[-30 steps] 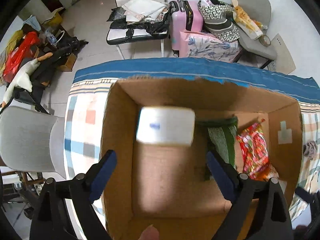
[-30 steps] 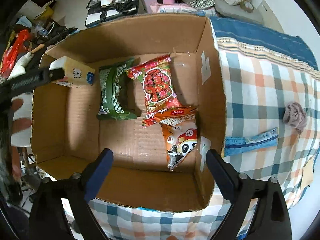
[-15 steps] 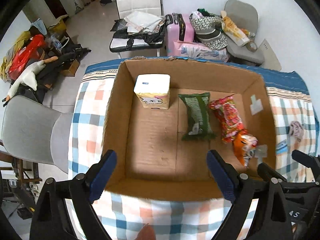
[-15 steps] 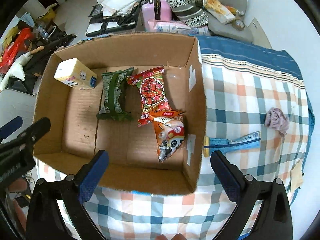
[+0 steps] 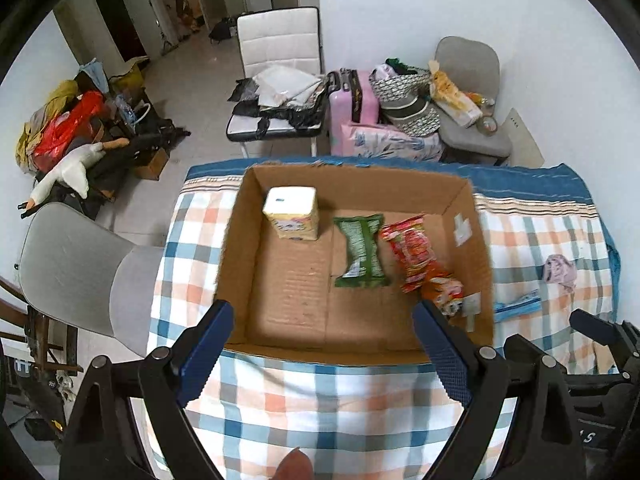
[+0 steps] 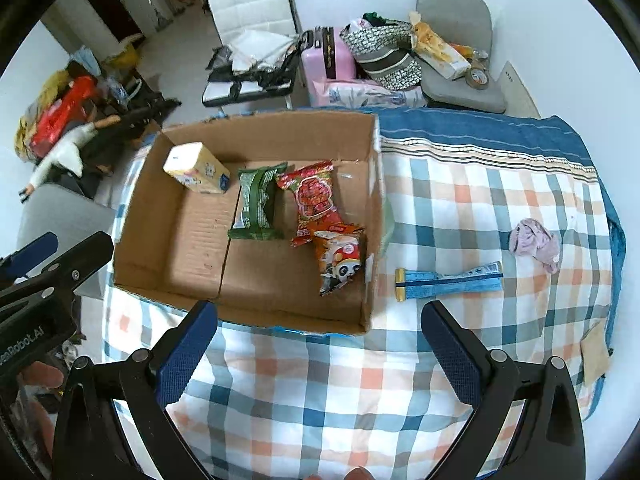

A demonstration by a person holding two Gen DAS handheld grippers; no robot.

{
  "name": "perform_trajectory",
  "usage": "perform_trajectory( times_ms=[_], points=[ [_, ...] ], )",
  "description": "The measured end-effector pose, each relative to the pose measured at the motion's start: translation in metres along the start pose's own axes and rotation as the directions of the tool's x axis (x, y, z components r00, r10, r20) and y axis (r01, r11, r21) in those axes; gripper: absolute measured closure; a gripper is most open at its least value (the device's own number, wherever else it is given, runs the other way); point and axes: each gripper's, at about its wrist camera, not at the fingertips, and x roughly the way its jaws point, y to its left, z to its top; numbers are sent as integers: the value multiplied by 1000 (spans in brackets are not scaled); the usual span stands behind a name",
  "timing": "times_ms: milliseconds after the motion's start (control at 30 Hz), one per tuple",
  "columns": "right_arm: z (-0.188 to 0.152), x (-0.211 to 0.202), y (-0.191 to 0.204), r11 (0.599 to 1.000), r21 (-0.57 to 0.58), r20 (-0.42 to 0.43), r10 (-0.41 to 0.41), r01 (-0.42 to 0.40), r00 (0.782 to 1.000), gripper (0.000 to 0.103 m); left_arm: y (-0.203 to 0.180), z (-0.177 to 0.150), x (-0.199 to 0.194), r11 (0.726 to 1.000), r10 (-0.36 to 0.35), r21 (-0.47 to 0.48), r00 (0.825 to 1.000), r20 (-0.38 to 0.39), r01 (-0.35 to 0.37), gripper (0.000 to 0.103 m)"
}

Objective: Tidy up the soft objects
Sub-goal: 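Grasp the blue tube package with the left tool while the right tool grasps the lilac cloth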

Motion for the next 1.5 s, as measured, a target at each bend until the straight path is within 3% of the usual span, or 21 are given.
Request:
perform_trajectory(
  times_ms=[167,300,467,667,700,767,867,933,967,1067,1133,1233,1333,1367,1467,1500],
  points=[
    [-6,-21,-49,994,95,59,48,-53,997,0,-45,6,-14,998,-35,43,999,19,34,11],
    [-13,-30,-106,982,186,75,21,-35,997,0,-99,14,-10,991,-95,93,995,-8,95,11],
    [-22,-31,-190,952,305,51,-24,7,998,0,-176,22,32,971,-183,129,974,-132,200,11],
    [-22,-5,-282,933,357,-54,-20,38,998,0,-256,12,102,942,-166,233,937,-306,243,11],
    [-21,1,-296,929,368,-70,-17,42,997,0,-265,10,117,941,-167,222,922,-349,254,11],
    [-21,12,-320,923,381,-96,-16,52,995,0,-273,1,149,946,-217,115,858,-465,301,11],
    [-20,29,-344,918,390,-130,-18,67,991,0,-271,-12,193,944,-324,-139,761,-562,299,11],
    [-18,38,-355,917,389,-148,-26,83,989,0,-268,-21,218,915,-398,-309,708,-583,260,11],
    [-17,44,-360,916,392,-153,-21,80,988,0,-265,-26,230,890,-435,-394,687,-582,230,11],
    [-9,61,-369,918,388,-173,-16,83,985,0,-262,-39,255,823,-491,-552,653,-577,132,11],
    [-2,73,-374,918,392,-182,4,69,983,0,-263,-45,266,795,-504,-601,644,-576,85,11],
    [11,92,-380,915,399,-199,30,53,980,0,-265,-48,278,777,-494,-629,651,-576,33,11],
    [24,116,-388,907,418,-226,62,39,972,0,-263,-46,282,772,-446,-635,696,-564,-20,16],
    [27,121,-388,907,420,-230,68,36,971,0,-262,-45,284,776,-432,-630,706,-561,-26,22],
    [39,141,-387,916,398,-253,54,53,966,0,-274,-40,286,843,-364,-538,722,-588,-13,42],
    [43,147,-386,922,383,-257,48,56,965,0,-279,-37,286,866,-344,-500,728,-593,2,44]
  ],
)
